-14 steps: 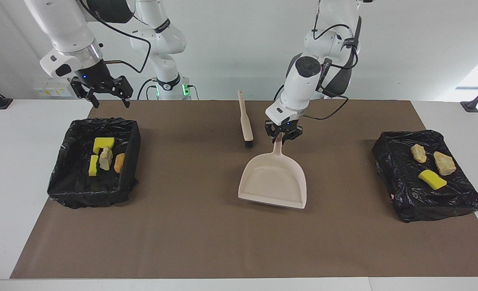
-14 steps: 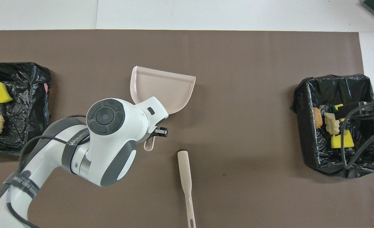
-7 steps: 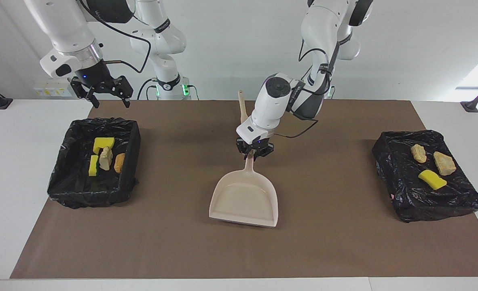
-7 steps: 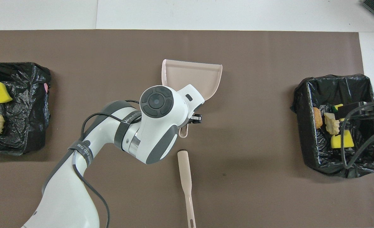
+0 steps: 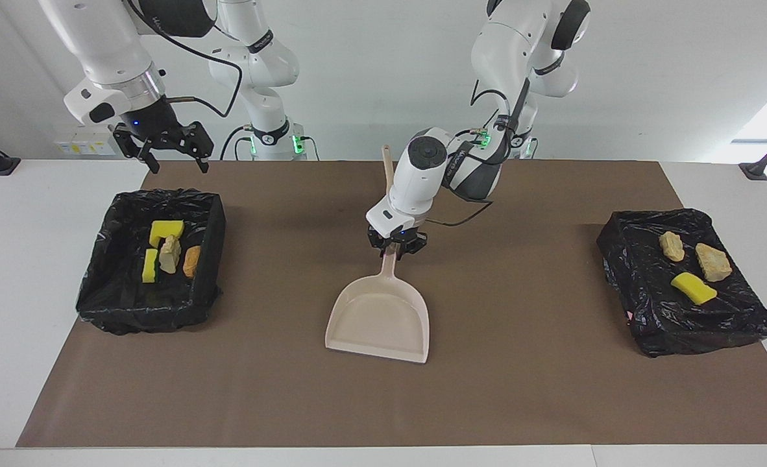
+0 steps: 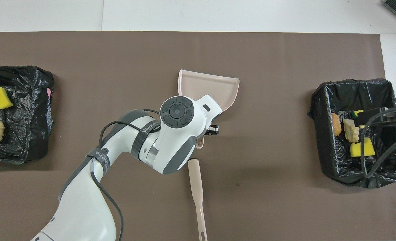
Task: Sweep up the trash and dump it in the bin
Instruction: 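Place the dustpan on the mat with the left gripper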
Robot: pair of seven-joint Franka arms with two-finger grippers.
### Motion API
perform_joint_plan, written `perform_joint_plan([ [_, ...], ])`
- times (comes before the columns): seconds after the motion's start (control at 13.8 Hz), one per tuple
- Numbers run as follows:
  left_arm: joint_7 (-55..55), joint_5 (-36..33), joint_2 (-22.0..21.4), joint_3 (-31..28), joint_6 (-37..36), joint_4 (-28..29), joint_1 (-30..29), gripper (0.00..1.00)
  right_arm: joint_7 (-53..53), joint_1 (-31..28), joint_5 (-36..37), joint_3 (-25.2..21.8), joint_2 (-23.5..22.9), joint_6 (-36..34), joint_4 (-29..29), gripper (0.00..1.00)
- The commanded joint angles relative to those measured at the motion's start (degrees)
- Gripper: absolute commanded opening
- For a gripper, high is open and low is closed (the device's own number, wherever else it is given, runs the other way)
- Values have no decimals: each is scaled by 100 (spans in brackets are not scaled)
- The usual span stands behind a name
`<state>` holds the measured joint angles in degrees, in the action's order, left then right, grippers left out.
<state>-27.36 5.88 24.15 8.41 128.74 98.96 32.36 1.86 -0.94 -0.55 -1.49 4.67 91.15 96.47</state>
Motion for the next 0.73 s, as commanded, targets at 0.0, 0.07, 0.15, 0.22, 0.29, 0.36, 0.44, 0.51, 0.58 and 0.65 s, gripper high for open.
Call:
perform_joint_plan([
  [0.0, -59, 1, -287, -129, -417, -61, -158, 100, -98, -20, -95, 8, 78, 96, 118, 100],
  [0.07, -59, 1, -410, -129, -576, -61, -334, 100, -89, -20, -86, 8, 78, 96, 118, 100],
  [0.15, -15, -8, -542, -129, -769, -61, -536, 100, -98, -20, -95, 8, 78, 96, 118, 100],
  [0.22, 3, -17, -639, -138, -945, -61, -703, 100, -89, -20, -95, 8, 78, 96, 118, 100],
  [0.29, 11, -43, -692, -156, -1051, -61, -861, 100, -89, -20, -95, 8, 78, 96, 118, 100],
  [0.36, 38, -147, -745, -173, -1122, -61, -1020, 100, -89, -20, -95, 8, 78, 96, 118, 100],
  [0.44, 177, -262, -850, -173, -1271, -61, -1256, 100, -98, -20, -95, 8, 78, 96, 118, 100],
  [0.51, 413, -306, -920, -173, -1446, -61, -1485, 100, -89, -20, -86, 8, 78, 96, 118, 100],
  [0.58, 755, -307, -1025, -173, -1683, -61, -1722, 100, -98, -20, -95, 8, 78, 96, 118, 100],
  [0.65, 1115, -307, -1122, -173, -1929, -44, -1977, 100, -89, -20, -95, 8, 78, 96, 118, 100],
])
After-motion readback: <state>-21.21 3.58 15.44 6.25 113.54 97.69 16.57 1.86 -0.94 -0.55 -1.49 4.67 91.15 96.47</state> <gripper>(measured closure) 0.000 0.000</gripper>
